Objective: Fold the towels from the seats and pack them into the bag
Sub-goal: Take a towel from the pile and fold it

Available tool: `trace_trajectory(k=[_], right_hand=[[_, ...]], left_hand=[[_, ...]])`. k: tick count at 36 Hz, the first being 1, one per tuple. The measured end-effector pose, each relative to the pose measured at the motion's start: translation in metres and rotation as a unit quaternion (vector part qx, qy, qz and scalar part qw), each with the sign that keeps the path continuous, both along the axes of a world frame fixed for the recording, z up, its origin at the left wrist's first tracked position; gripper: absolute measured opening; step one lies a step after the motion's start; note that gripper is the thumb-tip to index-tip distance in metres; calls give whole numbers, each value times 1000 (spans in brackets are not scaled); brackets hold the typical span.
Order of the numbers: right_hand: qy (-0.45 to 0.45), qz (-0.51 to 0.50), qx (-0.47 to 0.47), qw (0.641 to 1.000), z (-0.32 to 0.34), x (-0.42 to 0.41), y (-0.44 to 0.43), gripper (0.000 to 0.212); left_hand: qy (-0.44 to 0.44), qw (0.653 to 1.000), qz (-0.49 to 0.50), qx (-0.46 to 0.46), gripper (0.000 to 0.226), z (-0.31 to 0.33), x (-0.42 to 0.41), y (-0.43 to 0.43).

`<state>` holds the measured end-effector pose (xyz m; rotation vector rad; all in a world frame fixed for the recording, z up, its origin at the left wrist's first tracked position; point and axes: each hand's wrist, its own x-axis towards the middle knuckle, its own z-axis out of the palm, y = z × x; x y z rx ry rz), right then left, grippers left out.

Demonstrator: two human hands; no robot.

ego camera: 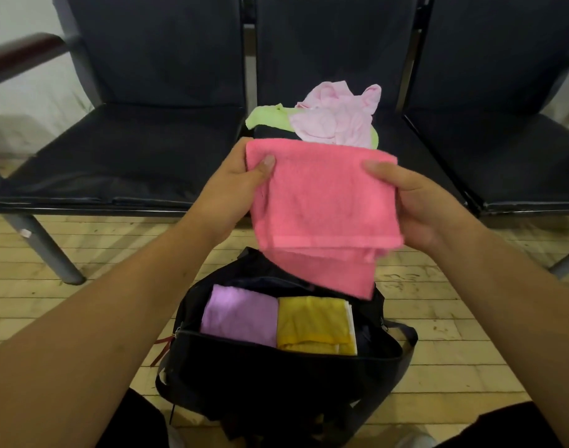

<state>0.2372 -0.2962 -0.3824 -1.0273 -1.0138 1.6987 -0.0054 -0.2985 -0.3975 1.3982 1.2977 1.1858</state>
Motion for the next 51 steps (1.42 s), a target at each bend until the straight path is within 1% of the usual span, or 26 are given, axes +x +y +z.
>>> trace_trajectory(k=[2,4,7,8,11,15,18,20,22,26,28,30,32,33,34,37,38,40,42,44,45,46,48,49,50,51], right_hand=[[101,15,-35,994,-4,0,-6,41],[146,27,-65,987,-15,-3,-14,48],[124,94,-113,981,-36,-13,-21,36],[118,110,-132,978,-42,-16,-21,35],[99,105,-154,977,-52,-20,-22,22],[105,75,-162,978,-58,-15,-25,25],[96,69,-165,979,-61,-9,-27,30],[95,62,-162,980,-59,-6,-28,33],[98,45,-152,983,-54,-5,-28,34],[130,9,-121,984,-43,-4,-28,49],[157,5,-107,982,-37,-4,-29,50],[176,8,-99,979,-33,-4,-30,47],[180,13,-95,979,-30,-3,-30,46],[176,16,-93,980,-29,-3,-30,46],[167,18,-91,982,-29,-2,-29,44],[124,8,-90,988,-24,2,-27,38],[104,-3,-93,990,-24,4,-25,40],[62,-36,-89,993,-26,7,-22,42],[25,-74,-62,995,-27,8,-20,38],[-29,-66,4,997,-28,11,-20,35],[-77,-40,57,995,-26,13,-22,36],[-148,-4,124,981,-22,14,-25,37],[-279,90,264,919,-12,12,-32,38],[-309,138,317,886,-10,12,-33,41],[-321,179,340,866,-8,11,-35,45],[-325,210,336,859,-7,11,-37,47]], left_hand=[[-80,996,0,-36,20,-3,5,0],[-116,991,0,-66,22,-9,10,-1],[-93,992,15,-89,25,-20,14,-1],[-82,992,23,-97,26,-23,13,0],[-98,985,39,-134,25,-31,6,4],[-110,977,33,-177,33,-48,1,4],[-188,958,7,-219,55,-62,5,0],[-221,947,-21,-233,50,-68,13,-5],[-216,943,-51,-247,50,-75,21,-11],[-193,933,-101,-287,71,-88,32,-26],[-226,915,-140,-304,85,-94,35,-31],[-310,872,-189,-329,104,-97,37,-35],[-380,830,-222,-344,106,-92,38,-38],[-395,822,-223,-346,101,-88,40,-40],[-402,820,-217,-344,93,-84,41,-41],[-384,845,-166,-333,56,-79,44,-39],[-379,850,-147,-336,48,-80,43,-38],[-382,846,-121,-352,45,-83,43,-37],[-376,842,-93,-375,47,-88,42,-37],[-374,836,-58,-398,46,-93,43,-37],[-377,832,-49,-404,43,-94,43,-38],[-384,828,-50,-406,41,-93,42,-38],[-407,813,-62,-411,49,-87,37,-36],[-415,809,-75,-409,60,-84,33,-34],[-414,811,-89,-404,71,-82,28,-30],[-405,815,-106,-401,81,-78,24,-28]])
